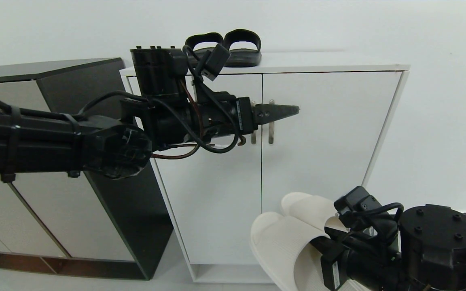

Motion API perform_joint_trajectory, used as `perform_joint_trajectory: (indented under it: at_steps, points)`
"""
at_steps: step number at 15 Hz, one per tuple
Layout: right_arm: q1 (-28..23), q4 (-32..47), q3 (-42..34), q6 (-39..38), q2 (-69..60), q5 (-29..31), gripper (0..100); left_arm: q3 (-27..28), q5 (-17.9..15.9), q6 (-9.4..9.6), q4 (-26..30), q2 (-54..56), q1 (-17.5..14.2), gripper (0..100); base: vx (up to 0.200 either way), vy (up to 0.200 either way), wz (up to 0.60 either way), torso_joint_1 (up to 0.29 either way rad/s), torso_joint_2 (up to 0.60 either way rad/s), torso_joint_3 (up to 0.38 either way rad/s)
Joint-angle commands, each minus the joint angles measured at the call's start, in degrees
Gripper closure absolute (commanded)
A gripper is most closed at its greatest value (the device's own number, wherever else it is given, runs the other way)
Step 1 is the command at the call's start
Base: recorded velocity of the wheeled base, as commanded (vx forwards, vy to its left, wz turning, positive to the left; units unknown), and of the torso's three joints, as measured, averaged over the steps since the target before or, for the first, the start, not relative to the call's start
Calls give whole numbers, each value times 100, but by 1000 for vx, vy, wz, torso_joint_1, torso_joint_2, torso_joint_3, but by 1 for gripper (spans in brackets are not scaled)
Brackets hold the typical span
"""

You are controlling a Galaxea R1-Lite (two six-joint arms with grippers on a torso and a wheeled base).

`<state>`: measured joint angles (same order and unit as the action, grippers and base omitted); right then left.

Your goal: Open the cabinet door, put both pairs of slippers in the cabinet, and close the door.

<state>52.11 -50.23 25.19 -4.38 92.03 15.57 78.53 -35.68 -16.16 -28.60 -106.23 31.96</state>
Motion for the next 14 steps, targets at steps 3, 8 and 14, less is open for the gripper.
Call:
perform_joint_trajectory:
  at_steps: [3,8,14]
  points:
    - [0,-5,4,-2,61,-1,100,127,316,201,-5,-267,12,0,0,0,0,0,0,0]
    - [0,-5,4,-2,61,-1,100,154,395,254,3,-399,-6,0,0,0,0,0,0,0]
    - [0,-14,13,-11,61,-1,100,391,589,324,56,-662,-138,0,0,0,0,0,0,0]
